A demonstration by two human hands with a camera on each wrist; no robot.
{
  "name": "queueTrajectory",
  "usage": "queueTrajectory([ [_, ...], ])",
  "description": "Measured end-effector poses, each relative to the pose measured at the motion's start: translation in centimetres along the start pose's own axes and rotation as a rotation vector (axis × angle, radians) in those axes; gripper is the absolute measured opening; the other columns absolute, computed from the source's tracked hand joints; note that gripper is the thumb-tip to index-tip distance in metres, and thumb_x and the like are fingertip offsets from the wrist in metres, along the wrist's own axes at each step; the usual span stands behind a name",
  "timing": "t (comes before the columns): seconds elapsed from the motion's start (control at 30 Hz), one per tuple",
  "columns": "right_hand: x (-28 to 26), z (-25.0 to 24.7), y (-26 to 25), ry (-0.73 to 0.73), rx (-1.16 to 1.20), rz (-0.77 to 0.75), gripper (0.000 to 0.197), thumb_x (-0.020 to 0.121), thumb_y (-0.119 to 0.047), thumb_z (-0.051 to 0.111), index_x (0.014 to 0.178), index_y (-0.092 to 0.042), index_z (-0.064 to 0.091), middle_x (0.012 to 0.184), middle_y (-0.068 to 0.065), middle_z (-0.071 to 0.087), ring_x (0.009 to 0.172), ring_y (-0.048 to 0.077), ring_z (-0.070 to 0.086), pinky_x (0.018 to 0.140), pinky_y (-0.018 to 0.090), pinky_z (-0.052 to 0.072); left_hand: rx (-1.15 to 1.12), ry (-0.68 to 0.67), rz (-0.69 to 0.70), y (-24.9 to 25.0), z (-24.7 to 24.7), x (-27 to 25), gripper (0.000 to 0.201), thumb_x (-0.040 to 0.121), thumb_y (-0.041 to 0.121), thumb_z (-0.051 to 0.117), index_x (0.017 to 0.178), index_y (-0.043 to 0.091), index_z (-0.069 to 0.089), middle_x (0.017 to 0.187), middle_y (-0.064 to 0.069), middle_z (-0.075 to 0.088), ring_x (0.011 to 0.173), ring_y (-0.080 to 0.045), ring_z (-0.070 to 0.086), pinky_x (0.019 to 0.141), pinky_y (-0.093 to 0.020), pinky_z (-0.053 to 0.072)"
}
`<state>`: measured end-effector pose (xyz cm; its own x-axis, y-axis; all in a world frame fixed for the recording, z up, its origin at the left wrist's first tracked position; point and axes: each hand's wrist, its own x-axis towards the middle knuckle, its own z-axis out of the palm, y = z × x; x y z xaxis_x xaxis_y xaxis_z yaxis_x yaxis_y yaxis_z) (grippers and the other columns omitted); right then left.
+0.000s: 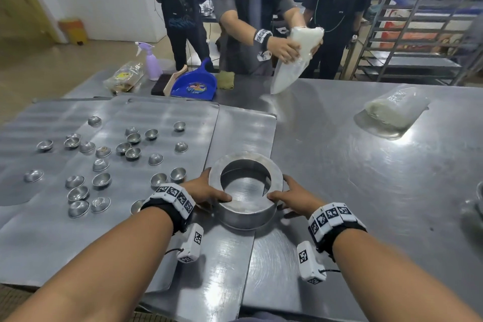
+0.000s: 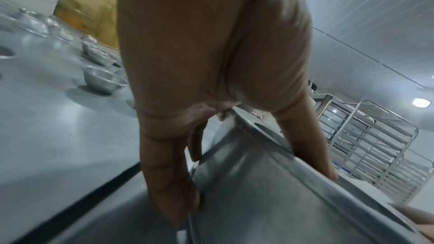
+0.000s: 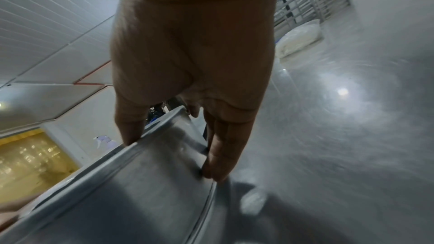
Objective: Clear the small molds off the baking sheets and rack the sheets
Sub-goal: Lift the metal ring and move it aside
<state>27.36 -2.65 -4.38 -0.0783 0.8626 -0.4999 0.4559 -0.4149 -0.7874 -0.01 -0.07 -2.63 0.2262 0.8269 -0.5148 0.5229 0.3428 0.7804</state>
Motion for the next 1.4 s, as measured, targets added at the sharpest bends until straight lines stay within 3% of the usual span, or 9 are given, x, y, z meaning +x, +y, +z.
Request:
queueTrajectory([
  [0.37,-0.5,-1.8,-1.1,0.245,0.333,-0.24,0.061,0.092,-0.01,0.066,0.138,-0.037,0.038,0.105,0.006,0.071,0.088,0.018,0.07,0.068,0.03,0.058,-0.281,0.225,0.305,1.5,1.6,0.5,0.086,0.078,0.001,0.08,0.144,0.037,0.036,0.126,0.0,0.057,0.114,-0.028,0.062,0.085,-0.049,0.06],
  [0.5,-0.6,-2.5,-3.3,0.352,0.492,-0.306,0.022,0.098,-0.039,0.06,0.113,-0.028,0.048,0.106,0.005,0.068,0.093,0.024,0.068,0.078,0.041,0.059,-0.427,0.284,0.414,3.3,1.5,0.8,0.073,0.081,0.029,0.084,0.142,0.032,0.044,0.133,0.011,0.059,0.123,-0.011,0.057,0.102,-0.041,0.051],
  [0.6,-1.0,-2.8,-4.0,0.408,0.579,-0.318,0.033,0.101,-0.05,0.049,0.103,-0.017,0.053,0.099,-0.001,0.063,0.088,0.017,0.064,0.076,0.037,0.056,-0.457,0.244,0.4,4.6,1.3,0.6,0.064,0.085,0.067,0.065,0.137,0.03,0.056,0.132,0.003,0.066,0.124,-0.02,0.061,0.107,-0.049,0.048],
  [0.7,-1.0,-2.8,-4.1,0.425,0.547,-0.316,0.051,0.092,-0.067,0.051,0.099,-0.016,0.059,0.099,0.001,0.066,0.091,0.02,0.065,0.082,0.042,0.057,-0.569,0.279,0.383,4.9,1.6,0.2,0.059,0.096,0.07,0.037,0.123,0.027,0.067,0.117,0.0,0.074,0.116,-0.02,0.066,0.103,-0.039,0.05],
  [0.77,-0.9,-2.7,-3.8,0.431,0.487,-0.297,0.068,0.077,-0.081,0.056,0.104,-0.019,0.061,0.105,0.004,0.069,0.097,0.026,0.068,0.09,0.047,0.057,-0.595,0.304,0.349,4.3,2.0,0.6,0.068,0.089,0.075,0.046,0.125,0.021,0.065,0.118,-0.006,0.073,0.116,-0.026,0.066,0.106,-0.047,0.048],
  [0.9,-1.0,-1.9,-3.2,0.462,0.417,-0.274,0.059,0.086,-0.068,0.059,0.117,-0.018,0.058,0.113,0.0,0.065,0.1,0.015,0.063,0.084,0.032,0.052,-0.544,0.305,0.376,3.2,2.8,0.7,0.061,0.083,0.069,0.058,0.124,0.024,0.063,0.124,-0.006,0.068,0.117,-0.026,0.065,0.106,-0.053,0.047],
  [1.07,-1.0,-1.1,-2.2,0.454,0.464,-0.215,0.083,0.065,-0.087,0.057,0.114,-0.02,0.057,0.114,-0.003,0.063,0.105,0.016,0.061,0.094,0.039,0.052,-0.574,0.299,0.434,1.8,3.4,0.4,0.051,0.086,0.036,0.059,0.134,0.02,0.056,0.127,-0.002,0.066,0.114,-0.019,0.064,0.092,-0.034,0.053],
  [1.23,-0.9,-0.8,-2.0,0.47,0.443,-0.219,0.052,0.087,-0.061,0.064,0.115,-0.017,0.057,0.112,-0.004,0.062,0.1,0.01,0.058,0.08,0.029,0.048,-0.62,0.346,0.411,1.0,4.4,-0.2,0.065,0.082,0.07,0.051,0.127,0.023,0.059,0.124,0.002,0.068,0.115,-0.013,0.062,0.091,-0.033,0.05],
  [1.4,-0.5,-0.7,-1.8,0.444,0.387,-0.174,0.043,0.095,-0.047,0.06,0.127,-0.018,0.054,0.118,-0.003,0.059,0.106,0.015,0.056,0.088,0.034,0.046,-0.597,0.381,0.328,0.7,5.3,0.4,0.033,0.095,0.042,0.058,0.124,0.026,0.063,0.123,0.002,0.068,0.115,-0.014,0.061,0.084,-0.03,0.048],
])
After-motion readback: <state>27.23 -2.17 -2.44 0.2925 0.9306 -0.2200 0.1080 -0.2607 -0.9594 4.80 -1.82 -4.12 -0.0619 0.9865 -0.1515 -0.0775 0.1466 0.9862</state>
